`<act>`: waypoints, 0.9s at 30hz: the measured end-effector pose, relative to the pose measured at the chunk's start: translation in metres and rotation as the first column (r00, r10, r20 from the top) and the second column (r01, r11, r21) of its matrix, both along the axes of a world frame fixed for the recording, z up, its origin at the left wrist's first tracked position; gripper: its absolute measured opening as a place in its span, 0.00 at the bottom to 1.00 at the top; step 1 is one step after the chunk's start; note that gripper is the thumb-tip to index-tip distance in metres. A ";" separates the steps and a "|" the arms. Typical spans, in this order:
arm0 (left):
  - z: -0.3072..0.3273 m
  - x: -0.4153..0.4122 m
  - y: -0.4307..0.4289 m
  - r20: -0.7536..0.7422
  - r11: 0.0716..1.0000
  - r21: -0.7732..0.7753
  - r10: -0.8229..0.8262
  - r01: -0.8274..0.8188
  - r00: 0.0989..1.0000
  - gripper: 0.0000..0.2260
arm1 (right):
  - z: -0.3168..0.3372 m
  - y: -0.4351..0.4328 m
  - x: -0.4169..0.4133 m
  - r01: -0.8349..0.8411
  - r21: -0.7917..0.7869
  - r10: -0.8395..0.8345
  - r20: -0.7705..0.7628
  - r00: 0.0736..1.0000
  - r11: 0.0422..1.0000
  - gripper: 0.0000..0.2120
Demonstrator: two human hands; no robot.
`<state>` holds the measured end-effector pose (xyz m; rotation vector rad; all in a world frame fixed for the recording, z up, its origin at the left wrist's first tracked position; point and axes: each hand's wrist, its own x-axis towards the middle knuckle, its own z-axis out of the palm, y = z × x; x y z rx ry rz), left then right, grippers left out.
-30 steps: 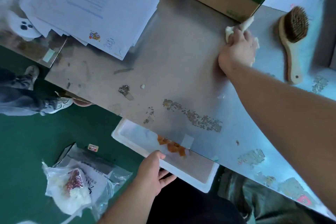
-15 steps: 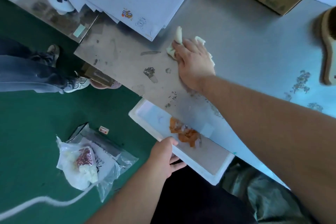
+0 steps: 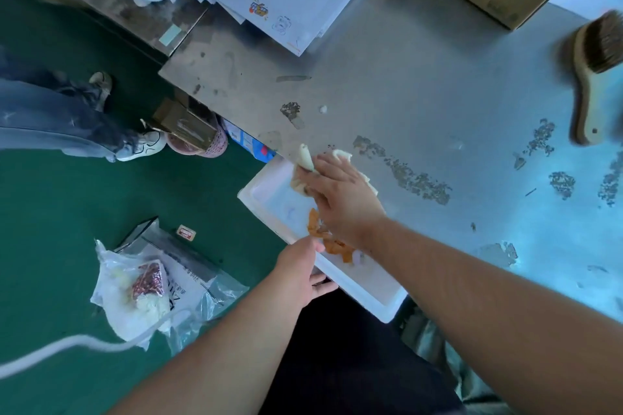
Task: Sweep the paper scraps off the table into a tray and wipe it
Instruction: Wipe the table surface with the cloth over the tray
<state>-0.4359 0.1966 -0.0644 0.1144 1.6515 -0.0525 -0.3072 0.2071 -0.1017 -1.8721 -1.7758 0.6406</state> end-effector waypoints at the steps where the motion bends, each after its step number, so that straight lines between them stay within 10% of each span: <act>1: 0.000 -0.003 -0.002 0.006 1.000 -0.002 -0.001 0.001 1.000 0.04 | 0.004 -0.007 -0.005 0.007 0.004 -0.007 -0.022 1.000 1.000 0.20; 11: 0.009 -0.038 -0.019 -0.001 1.000 -0.001 0.005 -0.005 1.000 0.03 | 0.058 -0.070 -0.038 0.357 -0.206 -0.361 0.018 0.932 0.911 0.14; 16: -0.001 -0.056 -0.022 -0.013 0.999 -0.020 -0.028 0.028 1.000 0.03 | 0.068 -0.079 -0.032 0.357 -0.421 -0.451 -0.148 0.880 0.834 0.30; 20: -0.008 -0.065 -0.029 0.002 0.998 -0.040 -0.048 0.048 0.999 0.05 | 0.065 -0.077 -0.029 0.463 -0.621 -0.672 -0.144 0.726 0.633 0.12; 27: -0.015 -0.070 -0.039 0.029 0.999 -0.030 -0.027 0.028 0.999 0.07 | 0.054 -0.084 -0.034 0.395 -0.421 -0.377 0.128 0.917 0.817 0.10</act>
